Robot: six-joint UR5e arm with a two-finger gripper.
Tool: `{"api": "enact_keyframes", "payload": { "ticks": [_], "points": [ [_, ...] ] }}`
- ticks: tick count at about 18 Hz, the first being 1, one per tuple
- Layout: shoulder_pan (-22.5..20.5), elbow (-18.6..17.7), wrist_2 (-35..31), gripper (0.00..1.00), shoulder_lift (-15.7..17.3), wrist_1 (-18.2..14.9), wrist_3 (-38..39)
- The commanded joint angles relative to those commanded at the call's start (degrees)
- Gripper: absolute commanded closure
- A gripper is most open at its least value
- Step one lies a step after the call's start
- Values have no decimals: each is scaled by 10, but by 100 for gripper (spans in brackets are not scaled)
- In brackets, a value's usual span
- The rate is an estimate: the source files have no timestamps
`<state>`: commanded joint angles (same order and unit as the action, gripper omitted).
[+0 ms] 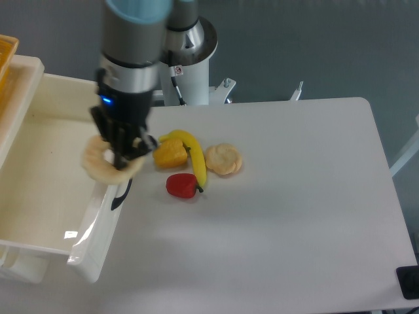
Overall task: Place the donuts in the upper white drawer
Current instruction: 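Carry the donut over the open white drawer and lower it inside, then open the gripper to release the donut into the drawer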
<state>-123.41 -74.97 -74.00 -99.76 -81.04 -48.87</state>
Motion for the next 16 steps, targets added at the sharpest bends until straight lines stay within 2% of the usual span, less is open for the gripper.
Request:
{"api": "enact_keyframes", "payload": {
  "ticks": [4,6,7,8,10,13,15,16],
  "points": [
    [20,-27,-4,100,2,6,-1],
    [25,-48,-6,100,-2,20,-3],
    [26,-58,-5,97,-3,30,-4],
    [31,-62,-4,87,-4,38,-4],
    [40,-63,-3,61,-14,40,-4],
    [41,-63,-3,38,-20,40,-5],
    [42,-63,-1,0,-23,41,-3],
    [44,-63,2,0,-24,41,0]
  ]
}}
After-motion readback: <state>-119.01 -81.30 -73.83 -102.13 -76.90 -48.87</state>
